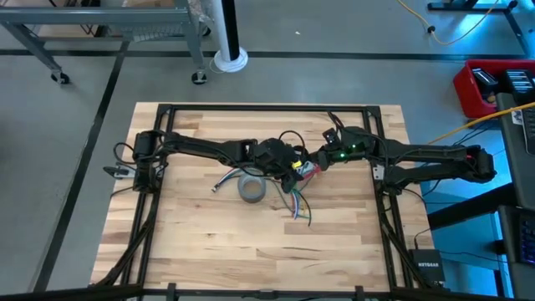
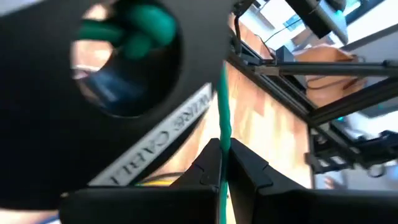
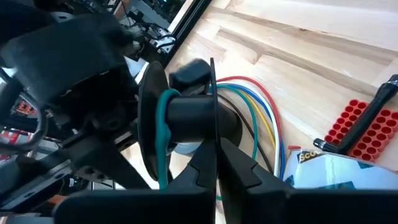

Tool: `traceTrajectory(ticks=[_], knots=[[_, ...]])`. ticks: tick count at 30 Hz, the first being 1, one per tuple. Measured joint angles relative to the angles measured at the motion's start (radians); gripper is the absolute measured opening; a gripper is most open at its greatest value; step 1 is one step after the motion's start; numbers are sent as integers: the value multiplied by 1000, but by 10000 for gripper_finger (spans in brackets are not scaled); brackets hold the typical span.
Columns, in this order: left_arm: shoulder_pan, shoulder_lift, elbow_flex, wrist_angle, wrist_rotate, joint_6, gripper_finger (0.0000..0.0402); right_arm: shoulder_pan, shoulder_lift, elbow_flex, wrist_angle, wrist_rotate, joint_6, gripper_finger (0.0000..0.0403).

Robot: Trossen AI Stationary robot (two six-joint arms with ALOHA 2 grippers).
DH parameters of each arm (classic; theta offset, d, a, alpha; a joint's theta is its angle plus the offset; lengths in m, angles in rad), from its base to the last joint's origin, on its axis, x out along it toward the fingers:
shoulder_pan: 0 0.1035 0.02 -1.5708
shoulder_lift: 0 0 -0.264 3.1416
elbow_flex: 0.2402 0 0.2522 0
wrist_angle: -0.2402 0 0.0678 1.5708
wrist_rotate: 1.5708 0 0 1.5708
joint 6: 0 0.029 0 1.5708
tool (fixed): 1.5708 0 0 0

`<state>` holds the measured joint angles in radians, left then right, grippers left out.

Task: Coil cords
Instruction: Coil the green wire into the spool

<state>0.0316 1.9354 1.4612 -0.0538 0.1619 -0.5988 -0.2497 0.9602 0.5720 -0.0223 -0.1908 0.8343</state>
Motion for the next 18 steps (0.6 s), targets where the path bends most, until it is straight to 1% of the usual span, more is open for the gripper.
traceTrajectory(ticks=[5,10,12,18], knots=[[-17,0,0,-73,-138,117,1,0,-8,-2,-8,-3,0,3],[-25,-1,1,-137,-225,188,2,0,-9,-2,-6,-31,0,3],[-25,-1,1,-147,-239,204,6,0,-9,-2,-7,-35,1,3],[-23,2,-3,-178,-237,235,32,0,-13,1,14,-36,3,3]])
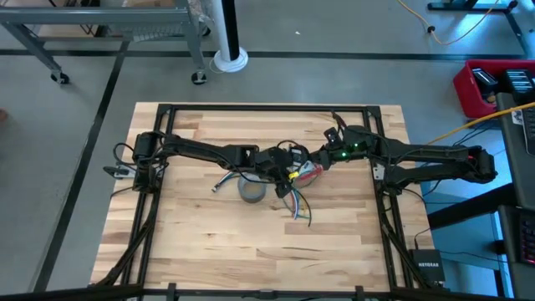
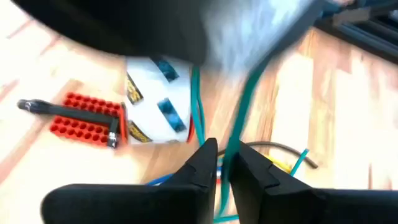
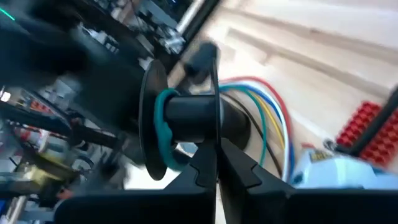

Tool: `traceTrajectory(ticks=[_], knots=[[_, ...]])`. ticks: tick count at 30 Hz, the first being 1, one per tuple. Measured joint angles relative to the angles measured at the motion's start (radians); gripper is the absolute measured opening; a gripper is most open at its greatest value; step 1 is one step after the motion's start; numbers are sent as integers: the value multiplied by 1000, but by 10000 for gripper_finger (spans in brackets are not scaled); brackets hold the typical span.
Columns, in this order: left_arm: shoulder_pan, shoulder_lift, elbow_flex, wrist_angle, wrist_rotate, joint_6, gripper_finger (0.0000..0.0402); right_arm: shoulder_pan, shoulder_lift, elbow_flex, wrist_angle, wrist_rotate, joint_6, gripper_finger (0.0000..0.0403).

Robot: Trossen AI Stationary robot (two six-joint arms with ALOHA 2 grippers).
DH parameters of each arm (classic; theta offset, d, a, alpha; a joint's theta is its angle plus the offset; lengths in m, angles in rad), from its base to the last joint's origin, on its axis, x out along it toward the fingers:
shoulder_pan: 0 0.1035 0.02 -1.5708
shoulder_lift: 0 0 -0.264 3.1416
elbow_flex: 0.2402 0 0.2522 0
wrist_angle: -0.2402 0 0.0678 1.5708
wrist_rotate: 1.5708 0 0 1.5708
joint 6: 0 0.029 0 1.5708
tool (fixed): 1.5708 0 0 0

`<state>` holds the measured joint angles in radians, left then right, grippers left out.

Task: Coil cords
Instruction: Coil the green wire into the spool

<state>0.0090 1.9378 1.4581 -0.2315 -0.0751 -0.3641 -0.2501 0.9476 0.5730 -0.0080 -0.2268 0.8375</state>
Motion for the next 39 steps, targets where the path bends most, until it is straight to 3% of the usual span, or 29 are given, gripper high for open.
traceTrajectory(ticks=[6,12,18,30,35,39], knots=[[30,0,2,-45,157,-3,66,0,1,0,6,-20,0,3],[39,1,1,-51,159,-72,87,0,-3,-2,4,-21,0,3],[39,0,1,-110,136,-84,76,0,-29,-2,-9,-24,-1,3],[-4,1,2,-100,-13,-22,42,1,-77,-2,-1,-29,-3,3],[-25,1,2,-96,-115,4,10,1,-104,-2,-4,-29,-3,3],[-38,1,3,-98,-181,13,7,1,-122,-2,-12,-29,-3,3]])
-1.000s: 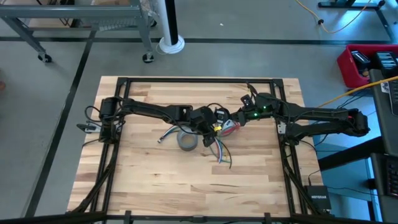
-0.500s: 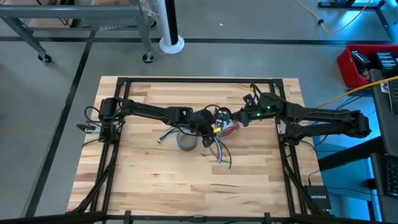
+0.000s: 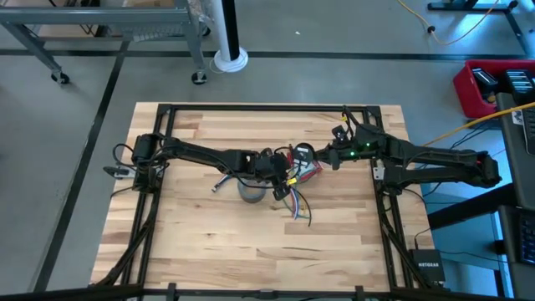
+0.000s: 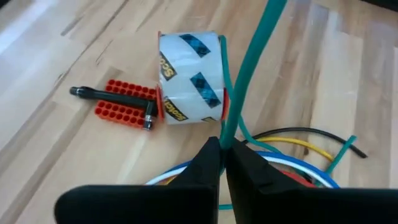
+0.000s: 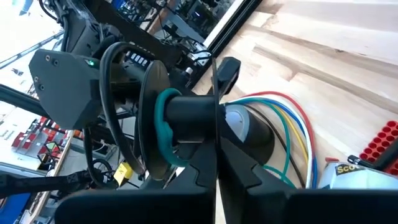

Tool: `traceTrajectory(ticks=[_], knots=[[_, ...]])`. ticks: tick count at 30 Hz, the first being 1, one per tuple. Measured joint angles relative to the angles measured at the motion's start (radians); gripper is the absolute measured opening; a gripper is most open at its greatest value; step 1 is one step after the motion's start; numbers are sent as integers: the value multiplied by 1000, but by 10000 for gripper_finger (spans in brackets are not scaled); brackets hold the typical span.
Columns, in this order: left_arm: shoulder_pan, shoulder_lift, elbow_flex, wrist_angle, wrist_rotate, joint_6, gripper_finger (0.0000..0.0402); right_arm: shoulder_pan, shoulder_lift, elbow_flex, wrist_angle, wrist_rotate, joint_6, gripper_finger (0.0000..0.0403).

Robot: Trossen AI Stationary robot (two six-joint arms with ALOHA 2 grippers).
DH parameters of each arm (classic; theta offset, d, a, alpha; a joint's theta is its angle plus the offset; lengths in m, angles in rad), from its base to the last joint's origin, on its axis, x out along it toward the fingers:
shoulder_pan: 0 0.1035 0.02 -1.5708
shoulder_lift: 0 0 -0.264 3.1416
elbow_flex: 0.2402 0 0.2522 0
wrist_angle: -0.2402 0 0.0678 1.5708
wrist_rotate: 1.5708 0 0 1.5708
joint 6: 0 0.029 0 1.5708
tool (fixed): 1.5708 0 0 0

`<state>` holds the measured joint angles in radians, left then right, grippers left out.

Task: Coil cords
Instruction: Coil the green wire into the spool

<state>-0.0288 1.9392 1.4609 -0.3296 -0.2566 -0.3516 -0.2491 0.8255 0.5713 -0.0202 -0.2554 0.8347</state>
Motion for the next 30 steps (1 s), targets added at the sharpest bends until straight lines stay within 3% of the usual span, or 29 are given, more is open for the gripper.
traceTrajectory(ticks=[10,16,23,30], knots=[[1,-2,1,-46,-61,-25,3,0,-55,-1,-127,-3,2,3],[24,-2,1,-53,-54,-34,2,1,-58,-1,-247,-77,34,3],[65,-16,0,-53,44,-54,1,1,-56,0,-373,-101,55,3],[128,-53,0,-42,151,-116,1,1,-47,-26,-382,-101,60,3]])
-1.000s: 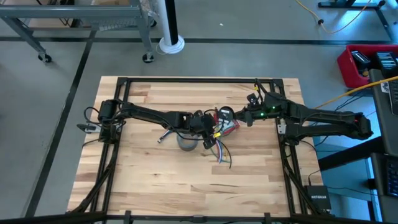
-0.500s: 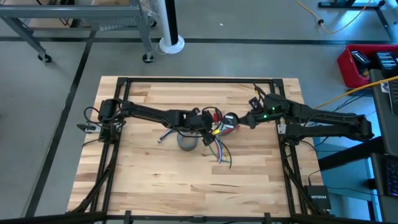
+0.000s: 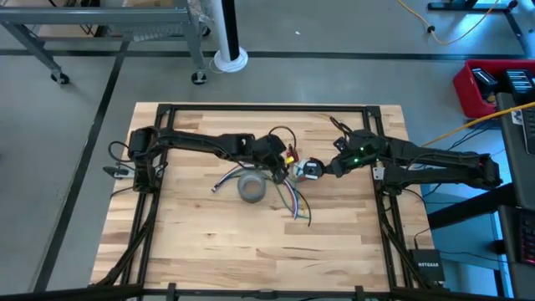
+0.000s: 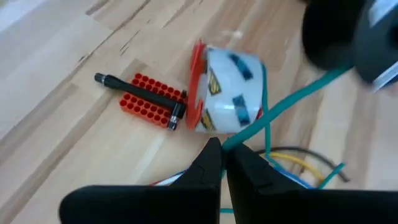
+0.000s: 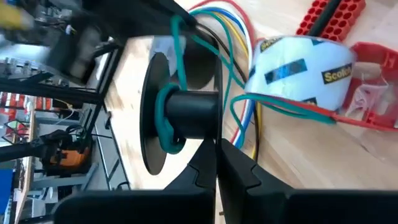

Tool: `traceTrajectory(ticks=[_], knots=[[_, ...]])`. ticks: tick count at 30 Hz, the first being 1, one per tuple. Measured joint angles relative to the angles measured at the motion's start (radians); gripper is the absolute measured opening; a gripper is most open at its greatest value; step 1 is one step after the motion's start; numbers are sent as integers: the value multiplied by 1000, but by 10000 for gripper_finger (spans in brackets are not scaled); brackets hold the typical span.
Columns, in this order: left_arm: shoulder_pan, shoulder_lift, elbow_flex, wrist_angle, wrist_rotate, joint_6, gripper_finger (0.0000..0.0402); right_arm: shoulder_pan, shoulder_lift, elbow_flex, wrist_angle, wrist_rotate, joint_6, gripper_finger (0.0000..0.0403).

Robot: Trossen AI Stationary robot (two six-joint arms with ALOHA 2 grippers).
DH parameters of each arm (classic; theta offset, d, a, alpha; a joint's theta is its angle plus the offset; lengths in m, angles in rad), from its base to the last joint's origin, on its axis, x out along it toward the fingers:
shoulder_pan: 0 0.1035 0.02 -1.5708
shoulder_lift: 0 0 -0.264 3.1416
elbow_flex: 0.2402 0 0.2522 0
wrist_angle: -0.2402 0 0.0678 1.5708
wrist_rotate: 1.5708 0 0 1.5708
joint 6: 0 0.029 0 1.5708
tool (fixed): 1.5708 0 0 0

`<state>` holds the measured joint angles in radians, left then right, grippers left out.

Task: Coil cords
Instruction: Coil the green wire into the spool

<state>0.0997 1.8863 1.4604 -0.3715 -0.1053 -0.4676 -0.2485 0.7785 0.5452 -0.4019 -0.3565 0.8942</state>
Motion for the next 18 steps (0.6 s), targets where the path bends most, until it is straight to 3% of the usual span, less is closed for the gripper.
traceTrajectory(ticks=[11,18], knots=[[80,-22,-2,67,265,-198,0,0,186,-16,121,31,-30,3],[110,-22,-2,-84,410,-233,0,0,217,-17,148,15,-56,3]])
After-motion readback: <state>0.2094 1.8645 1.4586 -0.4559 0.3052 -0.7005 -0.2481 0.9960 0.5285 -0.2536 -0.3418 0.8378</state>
